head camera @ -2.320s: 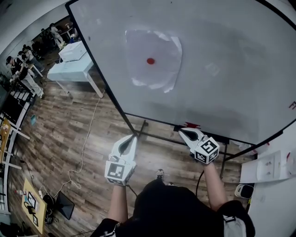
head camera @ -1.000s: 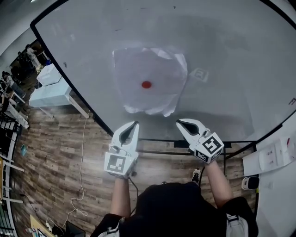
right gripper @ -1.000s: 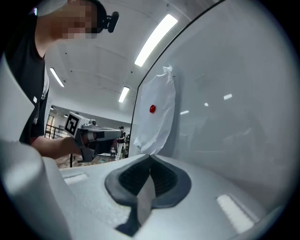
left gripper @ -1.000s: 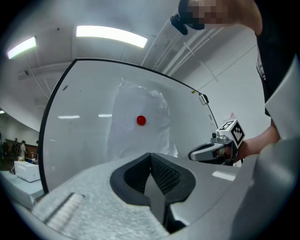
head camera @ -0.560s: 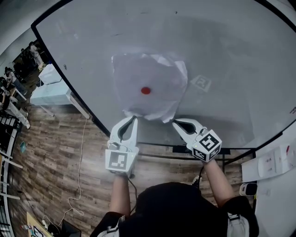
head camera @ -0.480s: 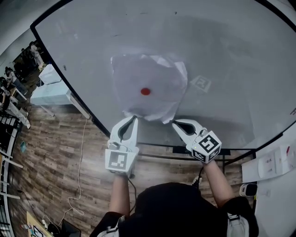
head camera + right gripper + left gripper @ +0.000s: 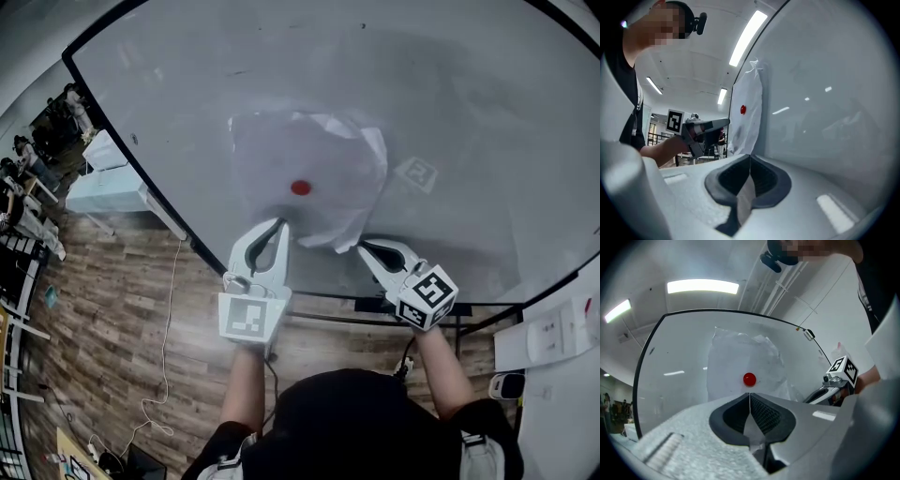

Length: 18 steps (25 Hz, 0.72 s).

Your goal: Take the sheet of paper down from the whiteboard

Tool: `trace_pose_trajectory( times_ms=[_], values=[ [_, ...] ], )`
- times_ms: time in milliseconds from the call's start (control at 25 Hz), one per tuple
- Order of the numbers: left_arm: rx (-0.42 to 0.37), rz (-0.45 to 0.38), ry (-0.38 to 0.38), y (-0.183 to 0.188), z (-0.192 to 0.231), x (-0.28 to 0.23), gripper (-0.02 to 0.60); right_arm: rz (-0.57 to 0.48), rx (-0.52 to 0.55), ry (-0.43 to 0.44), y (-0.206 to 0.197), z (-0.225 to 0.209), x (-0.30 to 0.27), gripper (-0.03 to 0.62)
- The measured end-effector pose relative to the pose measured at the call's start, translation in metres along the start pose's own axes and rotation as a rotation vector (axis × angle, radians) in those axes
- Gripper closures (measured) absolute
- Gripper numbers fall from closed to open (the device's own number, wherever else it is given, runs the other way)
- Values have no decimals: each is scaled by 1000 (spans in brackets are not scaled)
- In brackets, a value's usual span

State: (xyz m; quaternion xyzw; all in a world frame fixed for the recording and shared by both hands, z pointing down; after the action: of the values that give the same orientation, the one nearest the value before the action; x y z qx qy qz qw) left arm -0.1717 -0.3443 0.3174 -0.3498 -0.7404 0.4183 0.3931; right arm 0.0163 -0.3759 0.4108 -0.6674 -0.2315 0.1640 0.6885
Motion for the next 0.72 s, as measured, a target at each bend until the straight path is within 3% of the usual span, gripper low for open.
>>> trace_pose_trajectory(
  times_ms=[280, 440, 720],
  values=[
    [-156, -10, 1, 14, -6, -17, 560, -24, -48, -21, 2, -3, 1, 550],
    [-190, -40, -4, 24, -11, -27, 472, -31, -72, -23, 1, 0, 1, 528],
    [-276, -32, 37, 27, -13, -42, 436, -36, -105, -8, 0, 1, 2, 520]
  ],
)
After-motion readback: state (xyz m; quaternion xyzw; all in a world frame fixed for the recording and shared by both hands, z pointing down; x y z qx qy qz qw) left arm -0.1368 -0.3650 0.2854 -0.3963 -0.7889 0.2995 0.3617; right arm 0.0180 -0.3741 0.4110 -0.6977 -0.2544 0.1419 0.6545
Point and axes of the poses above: the fingertips, and each gripper's own axes: x backward along the fingers, z to its left, y out of its top, the point moved 5 cm from there along x, backward along the fingers, and after that the axes turned 5 degrees about -z, right-handed, at the moved point
